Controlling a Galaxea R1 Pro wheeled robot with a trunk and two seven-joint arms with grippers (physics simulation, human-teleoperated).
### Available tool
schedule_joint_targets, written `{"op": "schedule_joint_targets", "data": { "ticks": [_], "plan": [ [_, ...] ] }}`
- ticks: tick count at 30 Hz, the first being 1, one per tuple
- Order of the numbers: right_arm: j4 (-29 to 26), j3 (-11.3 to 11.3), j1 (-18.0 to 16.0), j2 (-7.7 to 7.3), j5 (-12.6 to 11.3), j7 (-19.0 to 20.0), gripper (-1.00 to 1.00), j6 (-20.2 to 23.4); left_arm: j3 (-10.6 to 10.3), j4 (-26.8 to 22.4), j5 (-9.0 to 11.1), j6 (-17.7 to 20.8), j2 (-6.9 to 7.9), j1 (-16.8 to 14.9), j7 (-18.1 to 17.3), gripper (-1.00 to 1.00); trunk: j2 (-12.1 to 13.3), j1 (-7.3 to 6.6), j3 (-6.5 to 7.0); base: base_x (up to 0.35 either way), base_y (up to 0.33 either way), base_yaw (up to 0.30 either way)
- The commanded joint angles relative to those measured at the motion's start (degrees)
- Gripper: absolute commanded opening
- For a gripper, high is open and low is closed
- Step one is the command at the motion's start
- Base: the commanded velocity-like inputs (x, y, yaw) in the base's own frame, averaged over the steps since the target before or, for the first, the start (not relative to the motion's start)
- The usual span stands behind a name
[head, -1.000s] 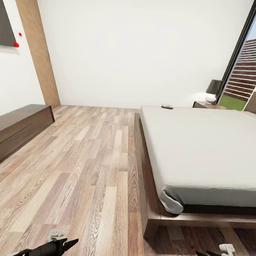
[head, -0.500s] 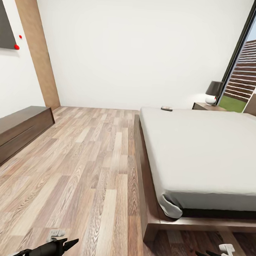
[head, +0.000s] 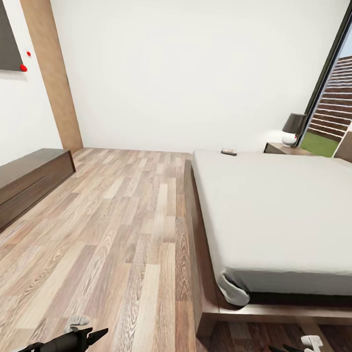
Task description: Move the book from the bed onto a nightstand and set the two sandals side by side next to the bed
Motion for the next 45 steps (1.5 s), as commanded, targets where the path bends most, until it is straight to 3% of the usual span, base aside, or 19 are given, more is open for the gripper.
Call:
{"op": "schedule_joint_targets", "data": {
  "ticks": [1, 13, 22, 45],
  "plan": [
    [0.0, -0.4, 0.0, 0.02, 0.4, 0.3, 1.0, 0.1, 0.4, 0.0, -0.6, -0.4, 0.02, 0.0, -0.1, 1.0, 0.4, -0.24, 0.13, 0.0, 0.0, 0.0],
    [0.0, -0.4, 0.0, 0.02, 0.4, 0.3, 1.0, 0.1, 0.4, 0.0, -0.6, -0.4, 0.02, 0.0, -0.1, 1.0, 5.2, -2.87, 2.29, 0.0, 0.0, 0.0],
    [0.0, -0.4, 0.0, 0.02, 0.4, 0.3, 1.0, 0.1, 0.4, 0.0, -0.6, -0.4, 0.04, 0.0, -0.1, 1.0, 5.2, -2.87, 2.29, 0.0, 0.0, 0.058],
    [0.0, -0.4, 0.0, 0.02, 0.4, 0.3, 1.0, 0.1, 0.4, 0.1, -0.6, -0.4, 0.04, 0.0, -0.1, 1.0, 5.2, -2.87, 2.29, 0.0, 0.0, 0.265]
  ]
}}
